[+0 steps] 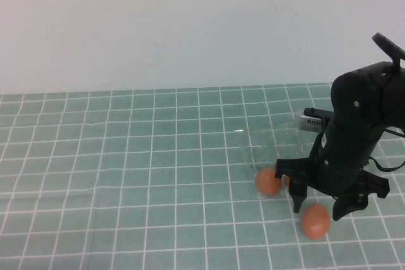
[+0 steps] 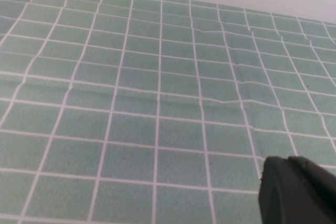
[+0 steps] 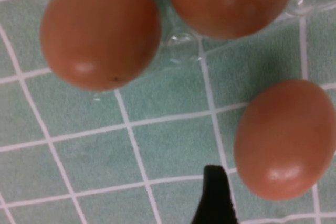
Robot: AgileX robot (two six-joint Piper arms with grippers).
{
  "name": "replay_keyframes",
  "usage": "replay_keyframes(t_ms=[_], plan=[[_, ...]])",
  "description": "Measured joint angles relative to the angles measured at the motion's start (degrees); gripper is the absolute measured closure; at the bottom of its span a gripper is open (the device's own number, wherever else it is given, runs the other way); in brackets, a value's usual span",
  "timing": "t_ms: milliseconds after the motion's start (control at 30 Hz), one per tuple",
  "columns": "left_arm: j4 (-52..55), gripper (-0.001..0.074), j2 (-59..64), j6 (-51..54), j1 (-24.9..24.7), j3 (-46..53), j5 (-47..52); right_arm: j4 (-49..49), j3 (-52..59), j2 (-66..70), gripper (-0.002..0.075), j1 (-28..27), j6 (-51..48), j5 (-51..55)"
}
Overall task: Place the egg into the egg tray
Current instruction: Pick up the egg
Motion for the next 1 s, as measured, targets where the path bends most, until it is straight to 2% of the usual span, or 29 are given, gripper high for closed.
replay_keyframes(t_ms=[633, 833, 1000], plan=[[0.0, 0.0736, 0.0, 0.0, -0.1, 0.0, 0.0, -1.2, 0.0, 4.8, 0.0234, -0.5, -1.6, -1.9], [0.0, 0.0736, 0.0, 0.0, -0.1, 0.0, 0.0, -3.0, 0.0, 4.8, 0.0354, -0.5, -1.9, -2.0], [0.0, 0.0736, 0.0, 0.0, -0.1, 0.0, 0.0, -3.4, -0.2, 4.8, 0.0379, -0.5, -2.1, -1.9]])
